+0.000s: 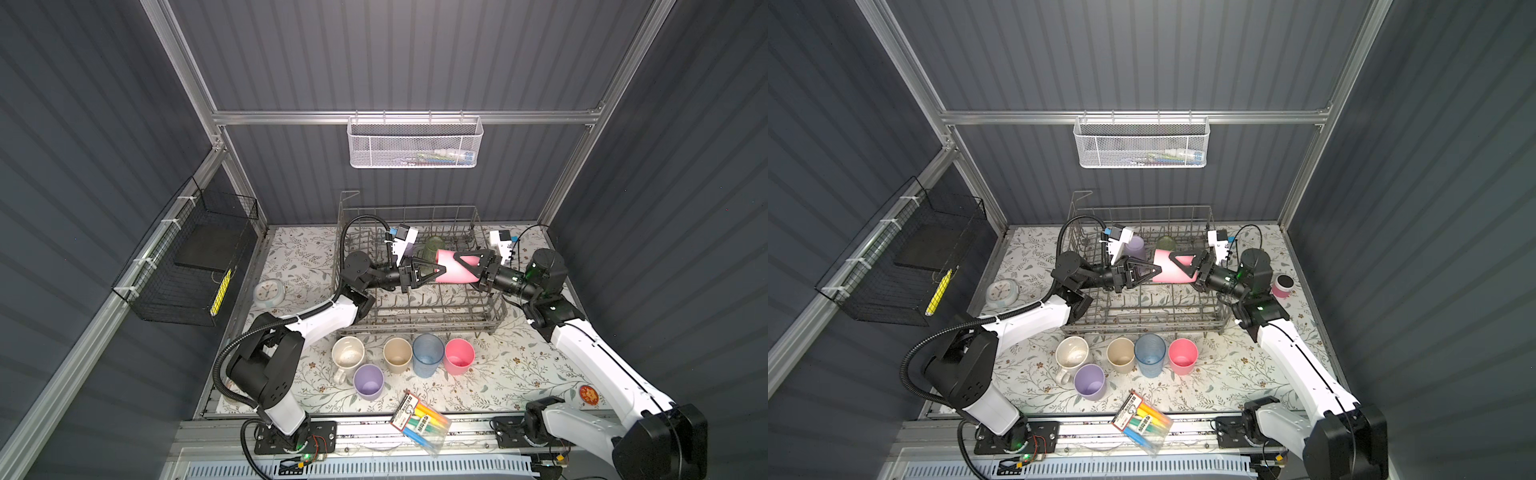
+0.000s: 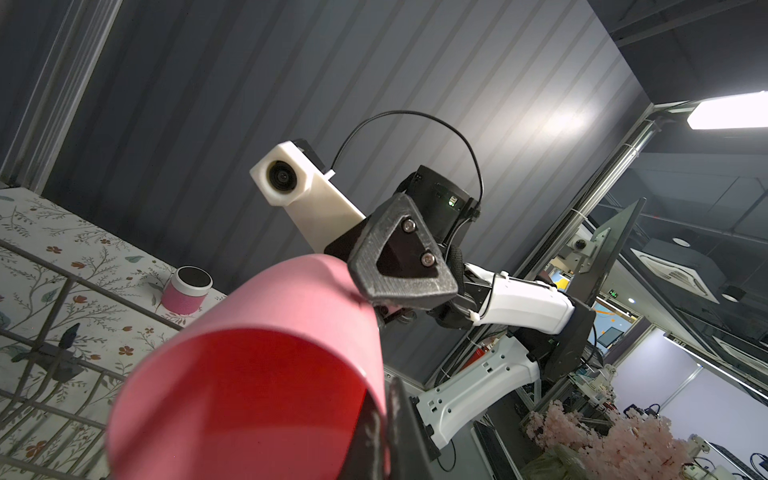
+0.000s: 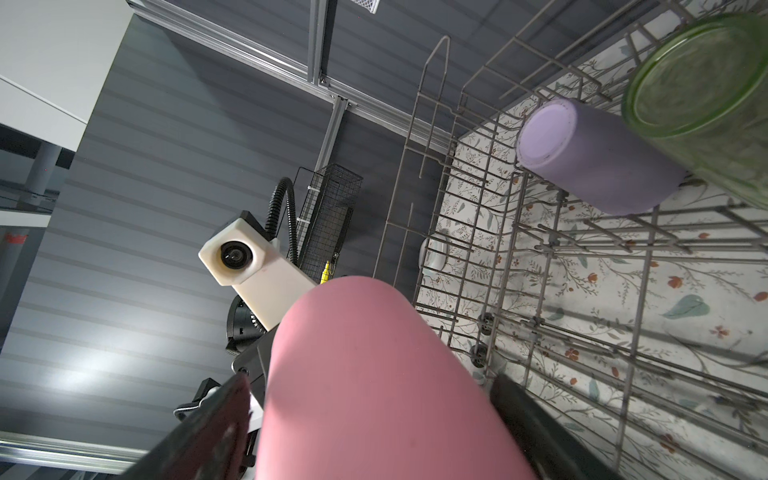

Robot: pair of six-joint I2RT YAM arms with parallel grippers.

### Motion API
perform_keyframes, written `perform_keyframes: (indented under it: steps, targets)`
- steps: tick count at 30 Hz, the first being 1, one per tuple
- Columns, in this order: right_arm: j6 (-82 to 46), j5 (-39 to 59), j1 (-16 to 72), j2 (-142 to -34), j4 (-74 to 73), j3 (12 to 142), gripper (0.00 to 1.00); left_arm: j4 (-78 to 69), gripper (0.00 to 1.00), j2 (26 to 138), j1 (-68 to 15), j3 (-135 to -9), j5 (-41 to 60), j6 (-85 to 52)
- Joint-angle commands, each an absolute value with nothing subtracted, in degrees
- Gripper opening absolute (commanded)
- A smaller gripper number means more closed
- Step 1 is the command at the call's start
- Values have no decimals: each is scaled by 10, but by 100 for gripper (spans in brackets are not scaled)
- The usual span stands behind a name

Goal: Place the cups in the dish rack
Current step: 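Close the right gripper on the pink cup base held by the left gripper, then open the left gripper and withdraw it while the right gripper carries the cup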

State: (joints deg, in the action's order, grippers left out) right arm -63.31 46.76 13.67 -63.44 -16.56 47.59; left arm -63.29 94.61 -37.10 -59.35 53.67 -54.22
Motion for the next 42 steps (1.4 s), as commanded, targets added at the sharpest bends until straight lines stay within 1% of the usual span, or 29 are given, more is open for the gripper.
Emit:
perform_keyframes:
  steps: [1, 10, 11, 13, 16, 18, 21, 24, 28, 33, 38, 42]
  targets:
    - [-637, 471, 142, -634, -196, 488, 85, -629, 0, 939, -374, -598, 547, -527]
    - [-640, 466, 146, -620, -198, 475, 63, -618, 0, 940, -374, -601, 542, -521]
    - [-640, 463, 145, -617, -195, 474, 60, -617, 2, 941, -374, -602, 541, -519]
    - [-633, 457, 145, -611, -184, 475, 56, -608, 9, 938, -374, -602, 540, -513]
    - [-615, 446, 142, -599, -157, 479, 50, -587, 25, 928, -374, -601, 535, -497]
    - [-601, 439, 136, -592, -133, 484, 46, -579, 40, 918, -372, -595, 527, -489]
    - [-577, 430, 126, -583, -94, 495, 43, -568, 56, 904, -369, -585, 516, -480]
    - [-535, 418, 113, -580, -28, 520, 42, -552, 65, 884, -363, -573, 506, -467]
    - [-447, 375, 95, -590, 96, 577, 41, -493, 70, 843, -355, -557, 490, -426]
    - [-324, 270, 91, -636, 270, 684, 41, -355, 71, 765, -354, -545, 451, -329]
    - [-250, 158, 91, -737, 372, 789, 41, -253, 71, 695, -354, -541, 419, -263]
    - [-208, 97, 94, -827, 424, 877, 41, -210, 71, 654, -354, -538, 410, -236]
